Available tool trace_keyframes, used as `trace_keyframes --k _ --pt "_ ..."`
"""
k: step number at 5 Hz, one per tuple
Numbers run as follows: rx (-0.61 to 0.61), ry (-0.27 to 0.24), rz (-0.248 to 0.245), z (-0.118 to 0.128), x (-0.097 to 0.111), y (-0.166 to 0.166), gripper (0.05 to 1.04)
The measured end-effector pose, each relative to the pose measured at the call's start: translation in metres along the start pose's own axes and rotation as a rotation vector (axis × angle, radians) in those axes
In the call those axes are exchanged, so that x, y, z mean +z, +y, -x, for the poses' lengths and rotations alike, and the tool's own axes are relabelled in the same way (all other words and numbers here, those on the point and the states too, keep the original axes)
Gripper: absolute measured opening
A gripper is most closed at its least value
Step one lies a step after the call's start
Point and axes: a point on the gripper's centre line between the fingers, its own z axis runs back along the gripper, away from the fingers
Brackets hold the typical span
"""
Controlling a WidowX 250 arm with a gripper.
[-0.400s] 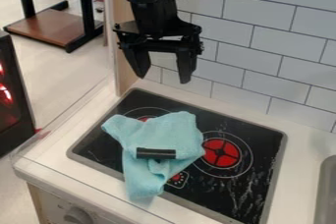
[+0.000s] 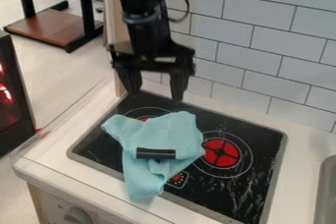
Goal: Unfold the cloth from bottom right to top left
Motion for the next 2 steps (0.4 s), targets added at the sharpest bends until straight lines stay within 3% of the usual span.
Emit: trace_keyframes --k 2 --pt "-0.011 0.068 -0.040 0.032 -0.022 -0.001 0.999"
